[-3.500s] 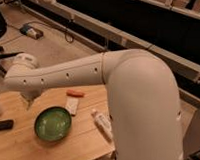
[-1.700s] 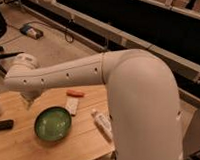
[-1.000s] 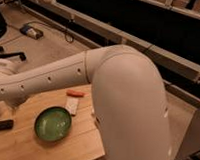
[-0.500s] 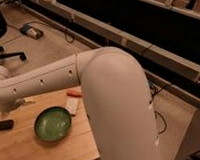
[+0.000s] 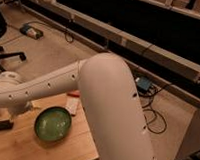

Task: Pick up the ceramic bowl

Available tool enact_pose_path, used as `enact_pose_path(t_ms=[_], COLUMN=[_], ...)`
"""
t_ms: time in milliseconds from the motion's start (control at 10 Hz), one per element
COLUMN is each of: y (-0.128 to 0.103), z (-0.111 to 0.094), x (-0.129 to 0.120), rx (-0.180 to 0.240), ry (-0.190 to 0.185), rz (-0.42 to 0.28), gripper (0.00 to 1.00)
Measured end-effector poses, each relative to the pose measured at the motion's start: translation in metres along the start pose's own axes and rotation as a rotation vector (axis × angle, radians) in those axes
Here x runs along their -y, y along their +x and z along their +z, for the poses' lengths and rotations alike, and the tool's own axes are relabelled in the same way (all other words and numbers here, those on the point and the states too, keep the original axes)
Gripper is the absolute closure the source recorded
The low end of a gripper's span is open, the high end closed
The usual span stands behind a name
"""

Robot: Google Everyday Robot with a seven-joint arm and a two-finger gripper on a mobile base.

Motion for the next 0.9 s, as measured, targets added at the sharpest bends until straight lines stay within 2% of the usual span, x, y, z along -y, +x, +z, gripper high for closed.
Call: enact_pose_path(t_ms=[300,400,500,700,900], y=[0.000,-0.002,-0.006,-0.021,-0.029], z=[0.030,0.045,0.059,0.075,0.076], x=[-0.004,-0.004,-0.002,0.007,0.014], rx=[0.060,0.098,0.151,0.244,0.256], ry=[0.018,0.032,0.049,0.063,0.074], rz=[0.034,0.055,0.096,0.247,0.320], gripper=[0.20,0.20,0.20,0.20,0.24])
